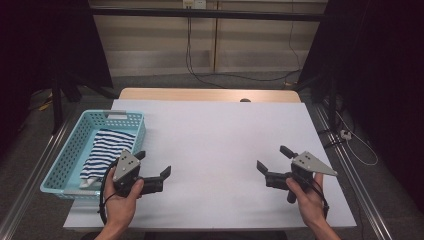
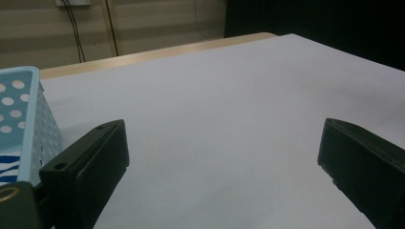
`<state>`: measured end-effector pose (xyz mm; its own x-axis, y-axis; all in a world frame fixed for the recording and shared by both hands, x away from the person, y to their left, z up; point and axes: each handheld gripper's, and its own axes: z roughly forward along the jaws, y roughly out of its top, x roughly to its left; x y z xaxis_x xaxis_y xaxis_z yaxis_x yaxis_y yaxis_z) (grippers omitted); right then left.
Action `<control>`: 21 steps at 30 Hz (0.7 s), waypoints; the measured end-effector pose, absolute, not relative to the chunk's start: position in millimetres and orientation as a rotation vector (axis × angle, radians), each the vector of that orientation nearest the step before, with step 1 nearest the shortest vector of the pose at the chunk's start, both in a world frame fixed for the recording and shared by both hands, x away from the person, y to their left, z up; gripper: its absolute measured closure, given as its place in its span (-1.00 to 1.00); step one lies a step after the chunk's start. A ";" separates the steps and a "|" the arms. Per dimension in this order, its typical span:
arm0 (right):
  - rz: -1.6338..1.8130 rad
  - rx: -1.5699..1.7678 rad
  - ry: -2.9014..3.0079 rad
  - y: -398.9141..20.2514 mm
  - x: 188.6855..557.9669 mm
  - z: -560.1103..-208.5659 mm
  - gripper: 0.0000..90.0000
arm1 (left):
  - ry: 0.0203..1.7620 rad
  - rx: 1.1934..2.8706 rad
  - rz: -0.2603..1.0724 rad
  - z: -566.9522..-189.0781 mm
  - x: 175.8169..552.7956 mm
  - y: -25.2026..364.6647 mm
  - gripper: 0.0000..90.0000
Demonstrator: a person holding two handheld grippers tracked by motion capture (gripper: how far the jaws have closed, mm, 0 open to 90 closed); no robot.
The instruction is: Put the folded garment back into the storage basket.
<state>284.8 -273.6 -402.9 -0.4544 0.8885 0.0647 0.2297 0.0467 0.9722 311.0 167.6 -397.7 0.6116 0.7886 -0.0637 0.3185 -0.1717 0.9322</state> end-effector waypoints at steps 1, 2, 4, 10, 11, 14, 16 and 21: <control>1.430 1.133 1.732 -277.8 281.3 -403.8 -0.93 | 0.914 1.750 0.535 -398.9 311.3 167.4 -0.92; 1.422 1.133 1.722 -281.4 277.9 -405.2 -0.93 | 0.913 1.755 0.535 -399.3 311.6 168.2 -0.92; 1.401 1.143 1.703 -288.3 270.2 -407.4 -0.95 | 0.921 1.747 0.524 -400.6 311.5 167.8 -0.92; 1.369 1.176 1.665 -305.7 252.5 -413.2 -0.95 | 0.946 1.732 0.527 -401.5 308.9 174.4 -0.93; 1.378 1.189 1.650 -307.0 250.4 -413.3 -0.95 | 0.954 1.731 0.533 -401.7 308.3 175.7 -0.93; 1.368 1.190 1.637 -310.4 244.5 -414.3 -0.96 | 0.964 1.718 0.558 -400.8 305.0 182.5 -0.93; 1.384 1.187 1.633 -311.4 242.4 -414.1 -0.96 | 0.970 1.703 0.559 -401.2 303.0 186.1 -0.93; 1.392 1.185 1.629 -308.9 247.0 -415.7 -0.96 | 0.976 1.677 0.557 -397.6 301.2 187.0 -0.93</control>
<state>247.0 -308.9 -415.7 -0.3549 0.9329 0.0615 0.2066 0.0140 0.9783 301.2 187.0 -397.6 0.5560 0.8243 -0.1071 0.3269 -0.0984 0.9399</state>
